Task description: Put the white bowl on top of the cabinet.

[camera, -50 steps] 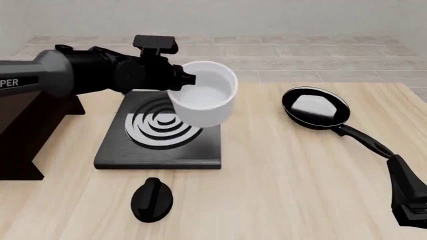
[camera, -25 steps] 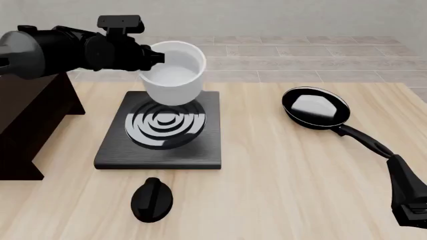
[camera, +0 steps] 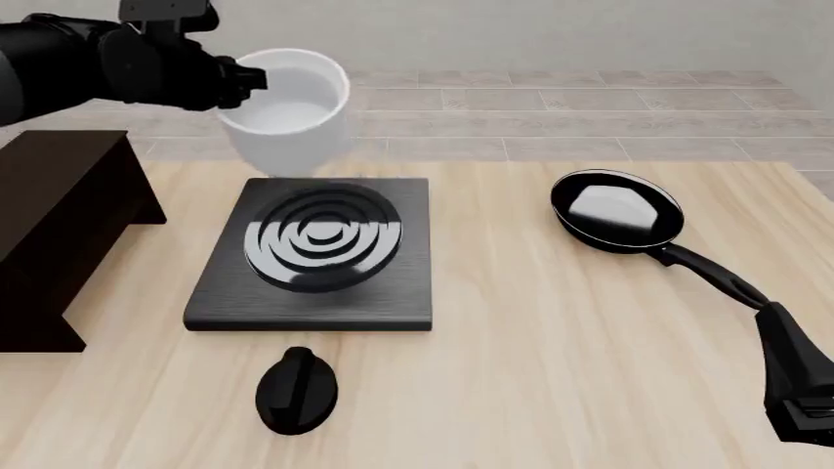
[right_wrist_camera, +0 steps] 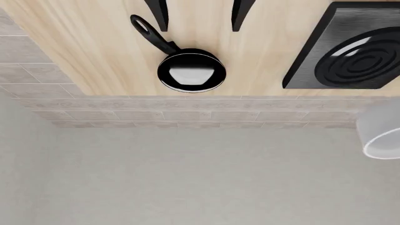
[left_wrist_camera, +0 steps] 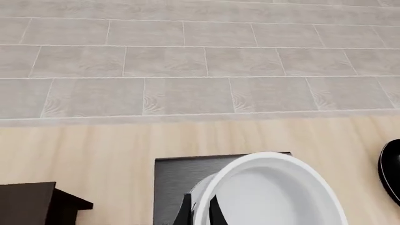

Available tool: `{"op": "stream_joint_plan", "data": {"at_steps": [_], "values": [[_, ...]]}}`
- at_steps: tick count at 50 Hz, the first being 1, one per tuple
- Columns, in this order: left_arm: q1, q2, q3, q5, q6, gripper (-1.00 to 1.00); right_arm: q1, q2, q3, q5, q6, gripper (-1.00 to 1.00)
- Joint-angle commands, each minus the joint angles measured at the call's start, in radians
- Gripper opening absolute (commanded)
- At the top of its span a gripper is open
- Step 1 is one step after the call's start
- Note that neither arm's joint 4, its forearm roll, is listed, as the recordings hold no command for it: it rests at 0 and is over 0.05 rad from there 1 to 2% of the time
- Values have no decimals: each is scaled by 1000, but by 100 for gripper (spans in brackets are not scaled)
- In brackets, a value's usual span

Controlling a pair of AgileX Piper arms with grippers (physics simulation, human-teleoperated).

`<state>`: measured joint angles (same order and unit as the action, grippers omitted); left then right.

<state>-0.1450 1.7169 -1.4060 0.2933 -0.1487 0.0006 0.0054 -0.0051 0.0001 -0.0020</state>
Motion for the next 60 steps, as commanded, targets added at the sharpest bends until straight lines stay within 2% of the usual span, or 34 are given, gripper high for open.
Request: {"op": "stream_joint_plan", "data": {"at_steps": [1, 31, 60], "values": [[50, -30, -3, 6, 10, -100, 0, 0, 0, 0, 0, 100], [182, -108, 20, 30, 21, -100, 0, 0, 0, 0, 0, 100], [320, -208, 138, 13, 13, -100, 0, 0, 0, 0, 0, 100]]}}
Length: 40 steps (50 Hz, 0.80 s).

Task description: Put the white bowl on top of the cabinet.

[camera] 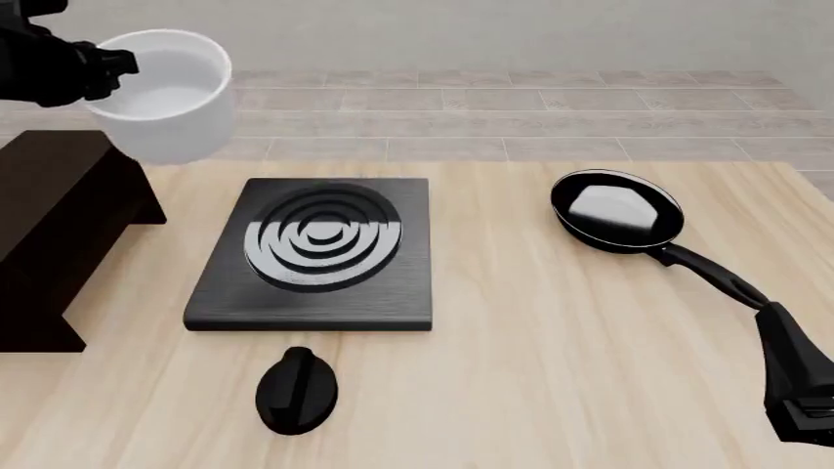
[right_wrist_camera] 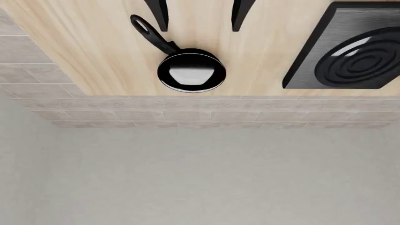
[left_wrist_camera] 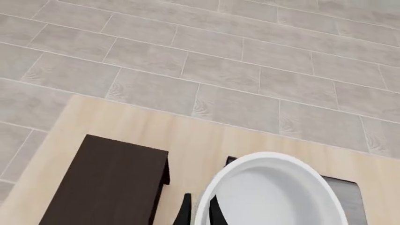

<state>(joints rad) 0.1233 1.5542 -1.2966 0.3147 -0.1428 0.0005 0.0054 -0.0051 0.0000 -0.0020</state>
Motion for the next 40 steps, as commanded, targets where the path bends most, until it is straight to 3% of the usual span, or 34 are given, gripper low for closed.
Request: {"op": "stream_joint_plan", "data": {"at_steps": [1, 29, 40], "values": [[60, -50, 34, -8, 9, -100, 0, 0, 0, 0, 0, 100], [194, -107, 75, -2, 47, -100, 0, 0, 0, 0, 0, 100], [205, -109, 90, -18, 28, -100, 0, 0, 0, 0, 0, 100]]}}
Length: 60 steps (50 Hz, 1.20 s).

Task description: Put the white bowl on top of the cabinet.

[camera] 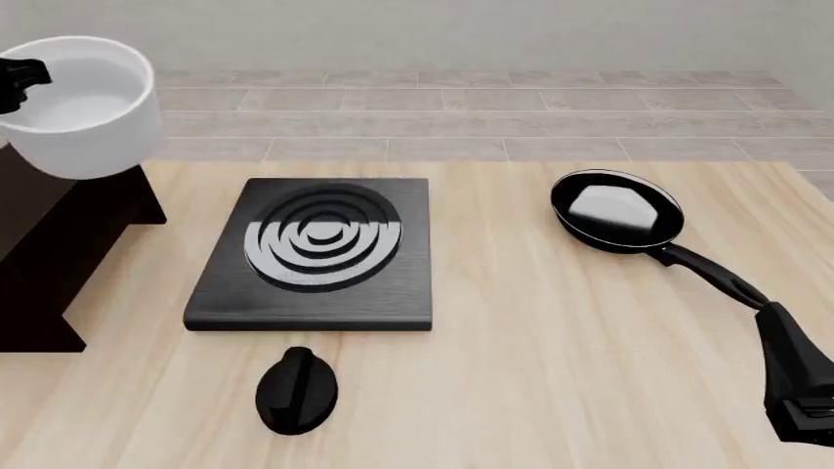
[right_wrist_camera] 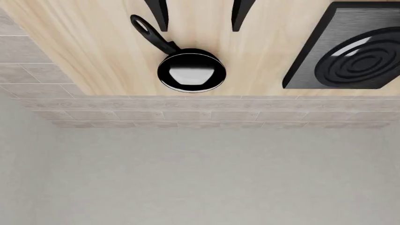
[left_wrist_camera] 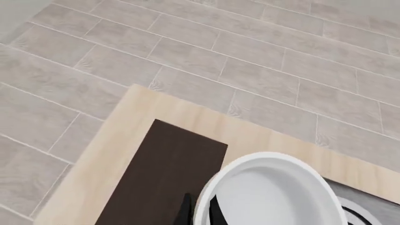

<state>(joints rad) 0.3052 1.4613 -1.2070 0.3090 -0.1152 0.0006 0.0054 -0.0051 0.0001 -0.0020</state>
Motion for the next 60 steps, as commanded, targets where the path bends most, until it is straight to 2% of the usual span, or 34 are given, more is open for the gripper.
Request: {"op": "stream_joint_plan", "data": {"at_steps": [1, 13, 43, 60], "values": [[23, -16, -2, -13, 1, -100, 0, 0, 0, 0, 0, 100], [64, 17, -3, -55, -8, -100, 0, 0, 0, 0, 0, 100], [230, 82, -13, -128, 0, -100, 0, 0, 0, 0, 0, 100], [268, 96, -10, -152, -3, -100, 0, 0, 0, 0, 0, 100]]}}
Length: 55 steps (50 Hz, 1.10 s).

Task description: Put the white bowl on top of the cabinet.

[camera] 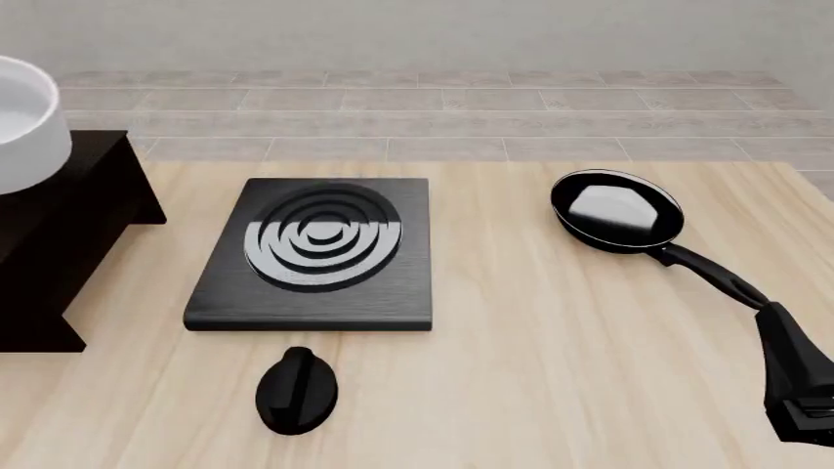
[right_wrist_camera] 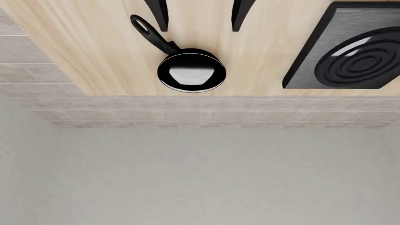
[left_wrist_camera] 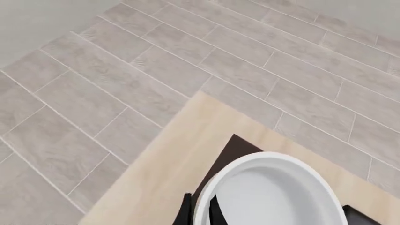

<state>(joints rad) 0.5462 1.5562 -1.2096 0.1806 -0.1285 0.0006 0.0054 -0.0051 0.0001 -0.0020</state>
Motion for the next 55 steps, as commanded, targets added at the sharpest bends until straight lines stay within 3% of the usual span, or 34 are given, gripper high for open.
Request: {"op": "stream_joint_plan", "data": {"at_steps": [1, 50, 51, 55], "values": [[29, 2, -6, -25, 10, -100, 0, 0, 0, 0, 0, 100], [3, 70, 148, -179, -40, -100, 0, 0, 0, 0, 0, 100], [4, 69, 149, -177, -37, 100, 0, 0, 0, 0, 0, 100], [-1, 62, 145, -170, -40, 100, 0, 0, 0, 0, 0, 100]]}}
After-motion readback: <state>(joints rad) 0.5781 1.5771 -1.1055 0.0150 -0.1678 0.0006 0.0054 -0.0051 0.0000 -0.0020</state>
